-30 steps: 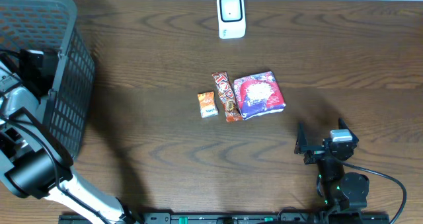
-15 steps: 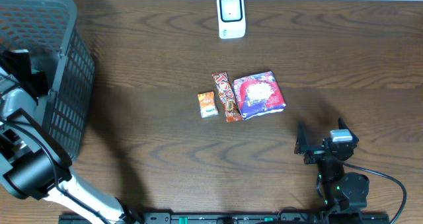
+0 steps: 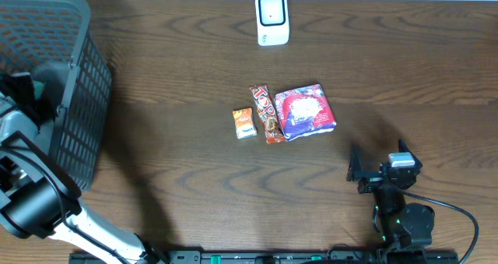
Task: Scan the item barcode
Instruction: 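Grasp the mint-green pack and lift it out of the basket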
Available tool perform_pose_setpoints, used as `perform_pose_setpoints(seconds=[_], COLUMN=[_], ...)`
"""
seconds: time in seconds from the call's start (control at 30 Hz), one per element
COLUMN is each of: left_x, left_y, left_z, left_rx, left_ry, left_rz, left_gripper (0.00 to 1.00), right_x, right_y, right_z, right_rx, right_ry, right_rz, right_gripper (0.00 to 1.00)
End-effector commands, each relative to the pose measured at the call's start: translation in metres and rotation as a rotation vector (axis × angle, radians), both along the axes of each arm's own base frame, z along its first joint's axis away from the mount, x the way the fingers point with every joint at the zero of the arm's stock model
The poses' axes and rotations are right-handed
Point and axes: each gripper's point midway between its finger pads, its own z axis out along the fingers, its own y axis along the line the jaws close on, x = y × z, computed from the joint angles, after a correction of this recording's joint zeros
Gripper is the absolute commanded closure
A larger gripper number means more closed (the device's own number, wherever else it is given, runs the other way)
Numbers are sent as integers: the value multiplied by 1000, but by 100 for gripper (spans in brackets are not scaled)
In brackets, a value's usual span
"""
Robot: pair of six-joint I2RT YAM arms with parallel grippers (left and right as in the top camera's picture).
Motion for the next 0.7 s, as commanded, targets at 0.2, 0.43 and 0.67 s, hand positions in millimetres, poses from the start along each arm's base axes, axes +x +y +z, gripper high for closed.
perform_pose_setpoints(seconds=[0.2,0.43,0.67], left_x=[-12,10,44], left_y=[-9,-27,-72], left_z=[-17,16,111], left_rx=[-48,-20,-85], left_ry=[46,-18,-300], left_rz=[15,-43,-50], left_gripper=[93,93,93], right_x=[0,0,0], right_y=[0,0,0], right_z=[-1,-1,-1], right_rx=[-8,-8,-8], right_ry=[2,2,2], right_rz=[-1,-1,0], right_gripper=[1,1,1])
